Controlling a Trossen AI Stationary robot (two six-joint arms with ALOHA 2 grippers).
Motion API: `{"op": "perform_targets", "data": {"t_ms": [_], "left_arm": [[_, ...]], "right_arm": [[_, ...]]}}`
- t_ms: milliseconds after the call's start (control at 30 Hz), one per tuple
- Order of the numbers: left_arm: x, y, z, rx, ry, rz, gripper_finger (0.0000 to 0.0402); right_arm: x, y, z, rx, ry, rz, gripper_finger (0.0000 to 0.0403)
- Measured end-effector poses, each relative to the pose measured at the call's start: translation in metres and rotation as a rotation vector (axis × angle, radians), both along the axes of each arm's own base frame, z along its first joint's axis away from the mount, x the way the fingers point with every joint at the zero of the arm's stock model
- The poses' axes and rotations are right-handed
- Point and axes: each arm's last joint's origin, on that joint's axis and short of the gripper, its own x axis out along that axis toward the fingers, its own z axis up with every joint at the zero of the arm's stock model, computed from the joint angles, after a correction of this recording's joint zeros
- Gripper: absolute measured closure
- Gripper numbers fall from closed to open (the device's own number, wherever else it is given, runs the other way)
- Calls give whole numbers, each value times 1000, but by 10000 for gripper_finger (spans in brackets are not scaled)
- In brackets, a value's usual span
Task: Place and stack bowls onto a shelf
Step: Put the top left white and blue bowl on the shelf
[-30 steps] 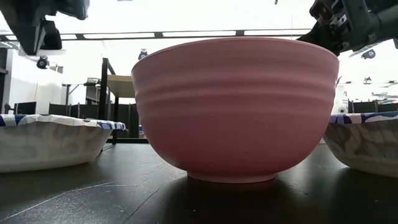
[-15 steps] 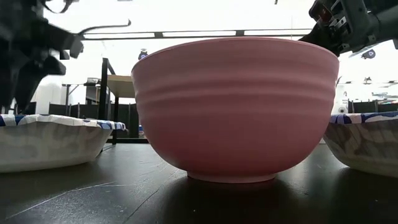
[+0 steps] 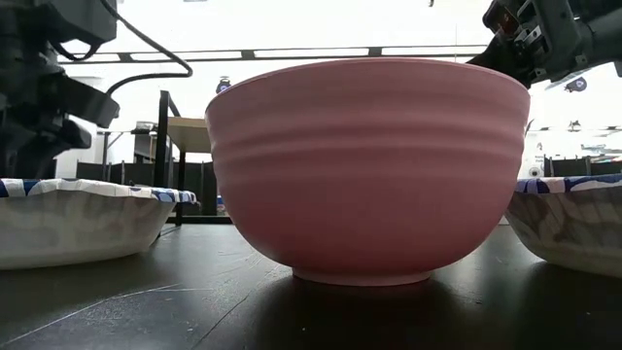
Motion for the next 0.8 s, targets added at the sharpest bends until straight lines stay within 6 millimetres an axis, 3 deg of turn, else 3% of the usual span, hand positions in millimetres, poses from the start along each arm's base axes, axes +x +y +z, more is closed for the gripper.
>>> {"op": "perform_targets", "data": {"t_ms": [200, 400, 533, 667, 800], "left_arm": [[0, 0, -1, -1, -1, 0, 304], [2, -1, 4, -4, -1, 1, 387], [3, -2, 13, -2, 5, 7, 393], [6, -6, 32, 1, 15, -5, 399], [9, -14, 66, -25, 7, -32, 400]], "right_arm": [[0, 0, 0, 0, 0, 0, 344], [0, 0, 0, 0, 0, 0, 344], [0, 0, 0, 0, 0, 0, 344], [0, 0, 0, 0, 0, 0, 344], [0, 0, 0, 0, 0, 0, 344]]}}
